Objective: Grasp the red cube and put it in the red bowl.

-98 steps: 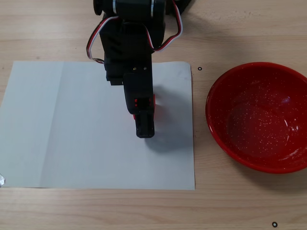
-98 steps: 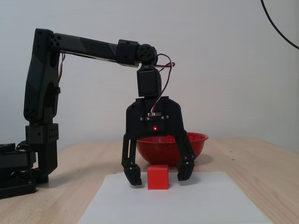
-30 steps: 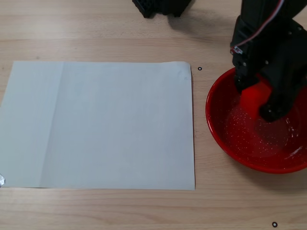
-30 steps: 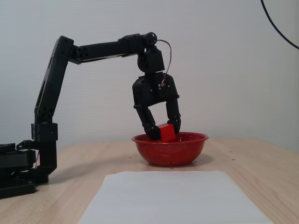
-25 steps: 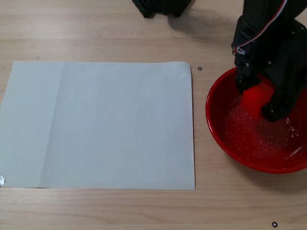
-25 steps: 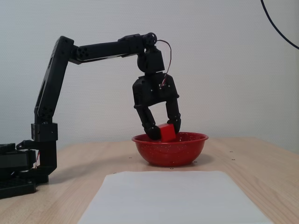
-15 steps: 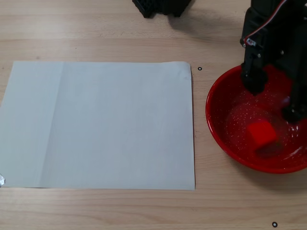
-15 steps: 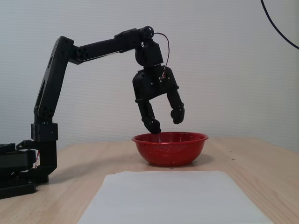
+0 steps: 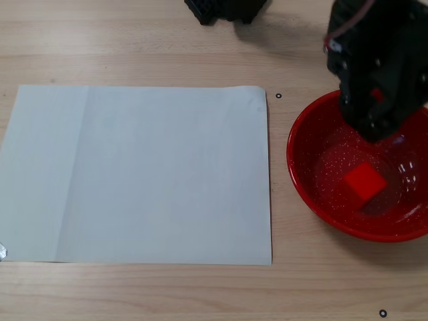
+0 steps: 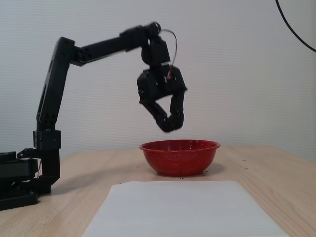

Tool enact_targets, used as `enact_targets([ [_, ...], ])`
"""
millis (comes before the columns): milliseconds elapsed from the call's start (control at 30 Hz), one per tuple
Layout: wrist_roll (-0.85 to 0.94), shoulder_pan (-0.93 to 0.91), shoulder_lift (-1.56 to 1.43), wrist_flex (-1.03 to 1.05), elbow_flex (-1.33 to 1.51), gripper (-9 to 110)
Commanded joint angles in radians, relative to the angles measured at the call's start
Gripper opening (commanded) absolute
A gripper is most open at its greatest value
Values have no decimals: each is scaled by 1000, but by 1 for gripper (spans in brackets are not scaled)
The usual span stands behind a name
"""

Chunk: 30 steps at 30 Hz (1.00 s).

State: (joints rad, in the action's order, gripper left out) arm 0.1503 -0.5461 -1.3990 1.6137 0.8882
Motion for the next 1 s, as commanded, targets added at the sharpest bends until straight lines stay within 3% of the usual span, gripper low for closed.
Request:
enact_targets([
  [0,17,21,-189,17,-54,0],
  [400,-6,132,-382,-64,192,0],
  [967,-66,390,-931,-474,1048,0],
])
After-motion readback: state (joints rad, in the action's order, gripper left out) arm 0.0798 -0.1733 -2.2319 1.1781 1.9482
